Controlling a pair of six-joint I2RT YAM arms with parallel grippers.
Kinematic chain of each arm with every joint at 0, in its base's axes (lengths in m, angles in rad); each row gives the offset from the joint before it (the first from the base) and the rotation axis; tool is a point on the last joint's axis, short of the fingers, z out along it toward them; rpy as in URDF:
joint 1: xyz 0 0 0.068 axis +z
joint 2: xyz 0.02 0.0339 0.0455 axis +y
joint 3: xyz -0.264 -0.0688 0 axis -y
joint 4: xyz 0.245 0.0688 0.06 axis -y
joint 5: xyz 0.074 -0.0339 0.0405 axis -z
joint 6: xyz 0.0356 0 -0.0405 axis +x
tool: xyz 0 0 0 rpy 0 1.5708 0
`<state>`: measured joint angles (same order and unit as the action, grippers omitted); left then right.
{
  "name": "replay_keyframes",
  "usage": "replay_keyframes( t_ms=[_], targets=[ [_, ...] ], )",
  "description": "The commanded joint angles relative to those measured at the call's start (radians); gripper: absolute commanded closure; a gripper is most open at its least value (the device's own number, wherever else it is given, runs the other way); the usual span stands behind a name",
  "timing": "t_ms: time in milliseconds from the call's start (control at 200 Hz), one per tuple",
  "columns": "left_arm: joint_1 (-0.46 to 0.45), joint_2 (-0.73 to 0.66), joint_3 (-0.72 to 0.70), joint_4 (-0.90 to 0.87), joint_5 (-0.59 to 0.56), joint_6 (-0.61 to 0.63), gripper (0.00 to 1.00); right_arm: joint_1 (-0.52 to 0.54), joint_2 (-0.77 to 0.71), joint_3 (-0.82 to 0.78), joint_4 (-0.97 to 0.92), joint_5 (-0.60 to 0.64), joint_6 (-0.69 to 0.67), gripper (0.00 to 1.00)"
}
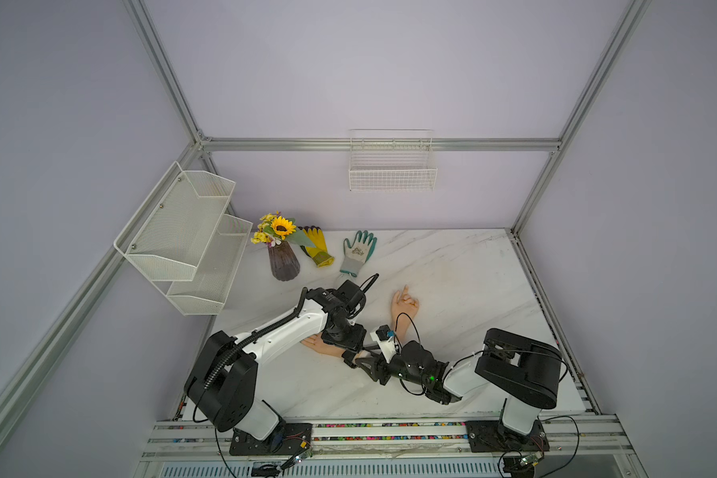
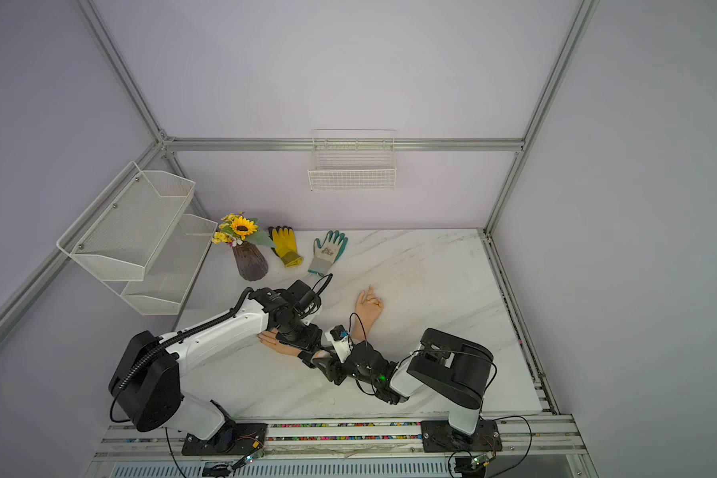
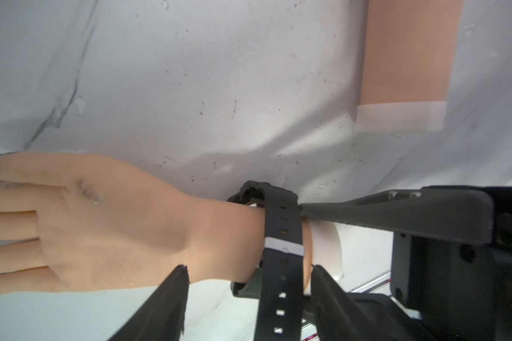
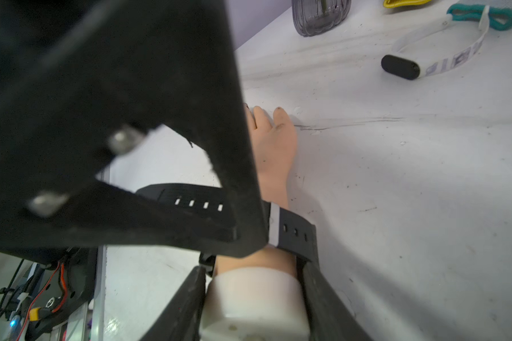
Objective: Take off the watch
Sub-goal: Take off the watch from the hand.
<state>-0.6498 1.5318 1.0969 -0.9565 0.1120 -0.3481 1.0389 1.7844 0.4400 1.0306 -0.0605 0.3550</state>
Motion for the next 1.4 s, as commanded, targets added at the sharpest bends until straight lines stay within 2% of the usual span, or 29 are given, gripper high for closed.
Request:
replay_keyframes(
  t_ms=[0, 220, 325, 465, 735, 840, 910, 965, 1130, 1325, 1395],
  targets=[
    [-0.007, 0.016, 0.003, -0.024, -0.076, -0.008, 0.35, 0.002, 0.003, -0.014, -0.057, 0.039, 0.028, 0.56],
    [-0.008, 0.016, 0.001, -0.060, -0.217, -0.083, 0.45, 0.002, -0.012, -0.019, -0.085, 0.068, 0.051, 0.56],
    [-0.007, 0.001, -0.005, -0.024, -0.128, -0.065, 0.45, 0.001, -0.010, -0.021, -0.070, 0.053, 0.040, 0.57],
    [-0.010, -0.039, -0.021, 0.094, 0.085, -0.016, 0.41, 0.003, -0.004, -0.020, -0.044, -0.002, 0.015, 0.56],
    [-0.020, 0.045, 0.040, 0.080, 0.094, 0.084, 0.37, 0.002, 0.000, -0.017, -0.050, -0.007, 0.010, 0.57],
    [-0.032, 0.061, 0.050, 0.041, -0.011, 0.086, 0.45, 0.002, 0.000, -0.017, -0.052, -0.004, 0.013, 0.57],
    [-0.036, 0.075, 0.057, 0.012, -0.089, 0.070, 0.54, 0.002, 0.001, -0.015, -0.052, -0.004, 0.013, 0.57],
    [-0.038, 0.080, 0.057, 0.006, -0.114, 0.062, 0.58, 0.001, 0.003, -0.014, -0.055, -0.005, 0.013, 0.57],
    [-0.049, 0.092, 0.054, 0.005, -0.105, 0.066, 0.63, 0.001, 0.008, -0.009, -0.059, -0.004, 0.013, 0.57],
    [-0.059, 0.102, 0.050, 0.028, -0.025, 0.086, 0.59, 0.001, 0.013, -0.006, -0.063, -0.003, 0.013, 0.57],
    [-0.060, 0.101, 0.049, 0.030, -0.018, 0.082, 0.66, 0.002, 0.010, -0.007, -0.063, 0.002, 0.015, 0.57]
  ],
)
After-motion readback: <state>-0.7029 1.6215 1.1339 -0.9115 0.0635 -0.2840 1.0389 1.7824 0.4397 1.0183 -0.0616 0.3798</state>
